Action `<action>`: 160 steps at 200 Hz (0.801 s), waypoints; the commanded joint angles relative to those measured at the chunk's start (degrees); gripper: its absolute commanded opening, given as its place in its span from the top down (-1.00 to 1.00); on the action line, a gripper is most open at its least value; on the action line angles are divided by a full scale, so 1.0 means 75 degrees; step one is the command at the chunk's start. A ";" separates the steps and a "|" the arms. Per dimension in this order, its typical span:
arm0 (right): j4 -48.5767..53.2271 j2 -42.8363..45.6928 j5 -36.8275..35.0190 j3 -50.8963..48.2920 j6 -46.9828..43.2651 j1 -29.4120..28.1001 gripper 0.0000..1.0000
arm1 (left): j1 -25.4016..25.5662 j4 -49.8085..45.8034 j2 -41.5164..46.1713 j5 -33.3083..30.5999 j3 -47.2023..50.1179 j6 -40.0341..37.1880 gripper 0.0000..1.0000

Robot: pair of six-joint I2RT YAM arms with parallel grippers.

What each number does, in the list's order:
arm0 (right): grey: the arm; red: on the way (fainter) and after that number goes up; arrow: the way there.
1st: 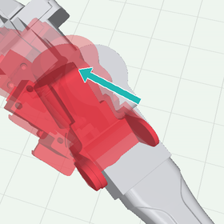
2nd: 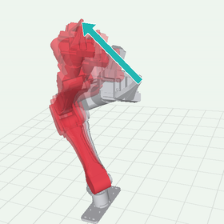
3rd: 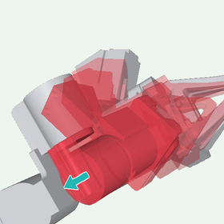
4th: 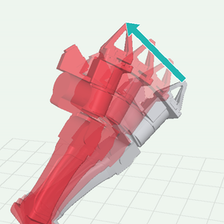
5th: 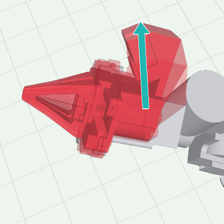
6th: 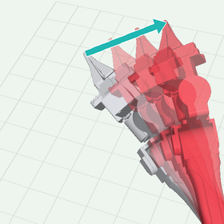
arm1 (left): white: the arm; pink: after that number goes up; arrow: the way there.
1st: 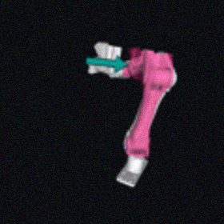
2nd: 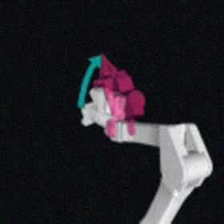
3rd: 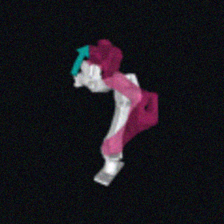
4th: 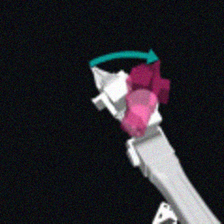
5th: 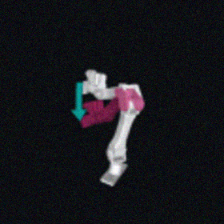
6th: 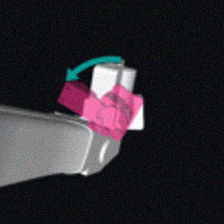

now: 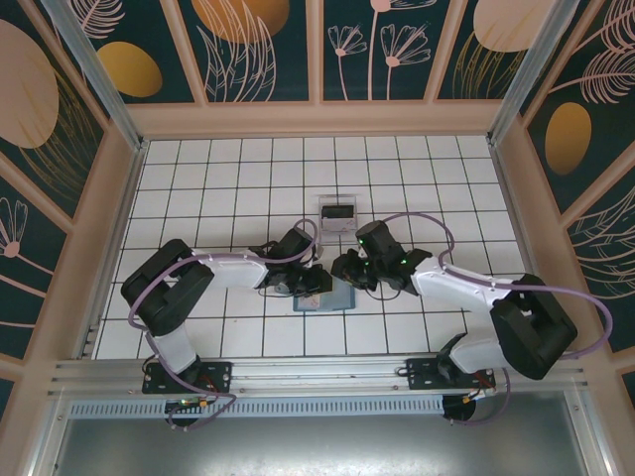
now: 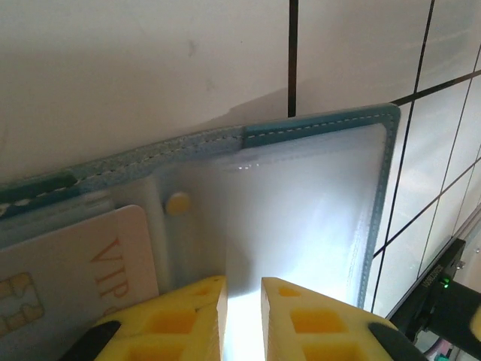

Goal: Take the credit cards out of the card holder

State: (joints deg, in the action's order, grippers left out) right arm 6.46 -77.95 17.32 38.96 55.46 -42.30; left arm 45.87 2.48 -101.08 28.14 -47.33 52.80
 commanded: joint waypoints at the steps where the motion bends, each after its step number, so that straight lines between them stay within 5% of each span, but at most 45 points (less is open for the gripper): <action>1: -0.0323 -0.0245 0.0109 -0.0078 0.0012 0.0039 0.40 | -0.0021 0.0073 -0.0044 0.0107 0.0172 -0.0097 0.56; 160: -0.0855 -0.0841 0.0320 -0.0339 0.0040 0.0038 0.47 | -0.0053 -0.1256 0.1584 -0.1433 0.0220 -0.0234 0.61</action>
State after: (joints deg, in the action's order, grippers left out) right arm 1.26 -83.15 18.59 35.66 55.90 -42.30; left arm 45.76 -2.68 -92.60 21.15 -45.52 52.60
